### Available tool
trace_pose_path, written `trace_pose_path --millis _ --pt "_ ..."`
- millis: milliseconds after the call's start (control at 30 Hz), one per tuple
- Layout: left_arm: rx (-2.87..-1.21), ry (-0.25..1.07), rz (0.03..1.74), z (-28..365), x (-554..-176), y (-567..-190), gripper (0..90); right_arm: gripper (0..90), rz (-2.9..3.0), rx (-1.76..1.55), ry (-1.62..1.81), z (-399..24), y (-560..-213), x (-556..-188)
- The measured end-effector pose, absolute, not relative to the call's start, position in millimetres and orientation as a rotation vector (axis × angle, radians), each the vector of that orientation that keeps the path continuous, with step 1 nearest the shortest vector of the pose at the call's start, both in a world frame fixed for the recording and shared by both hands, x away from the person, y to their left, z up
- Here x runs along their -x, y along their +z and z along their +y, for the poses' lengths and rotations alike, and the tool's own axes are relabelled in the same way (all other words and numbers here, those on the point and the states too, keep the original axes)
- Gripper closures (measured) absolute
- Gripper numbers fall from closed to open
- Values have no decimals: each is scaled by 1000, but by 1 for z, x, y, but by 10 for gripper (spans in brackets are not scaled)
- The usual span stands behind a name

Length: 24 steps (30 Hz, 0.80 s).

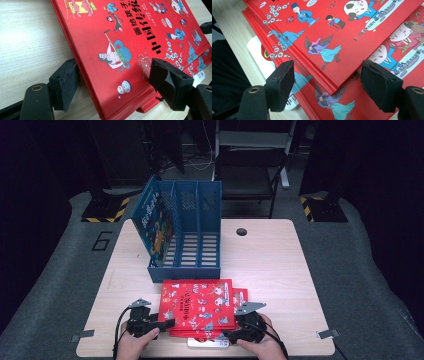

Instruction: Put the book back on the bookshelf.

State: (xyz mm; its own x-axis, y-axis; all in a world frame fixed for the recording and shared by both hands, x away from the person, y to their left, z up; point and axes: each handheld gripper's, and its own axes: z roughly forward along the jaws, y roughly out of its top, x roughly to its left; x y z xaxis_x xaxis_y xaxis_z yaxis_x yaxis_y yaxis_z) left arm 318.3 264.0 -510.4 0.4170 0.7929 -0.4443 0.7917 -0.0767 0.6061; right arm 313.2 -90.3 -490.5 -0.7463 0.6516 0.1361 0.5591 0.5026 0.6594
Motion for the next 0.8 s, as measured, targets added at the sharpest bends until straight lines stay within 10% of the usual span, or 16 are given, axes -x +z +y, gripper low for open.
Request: trace_pose_path --millis 800 --pt "-1834 -50 1383 271 -318 -509 328 332 2592 -1025 971 -85 -489 -309"
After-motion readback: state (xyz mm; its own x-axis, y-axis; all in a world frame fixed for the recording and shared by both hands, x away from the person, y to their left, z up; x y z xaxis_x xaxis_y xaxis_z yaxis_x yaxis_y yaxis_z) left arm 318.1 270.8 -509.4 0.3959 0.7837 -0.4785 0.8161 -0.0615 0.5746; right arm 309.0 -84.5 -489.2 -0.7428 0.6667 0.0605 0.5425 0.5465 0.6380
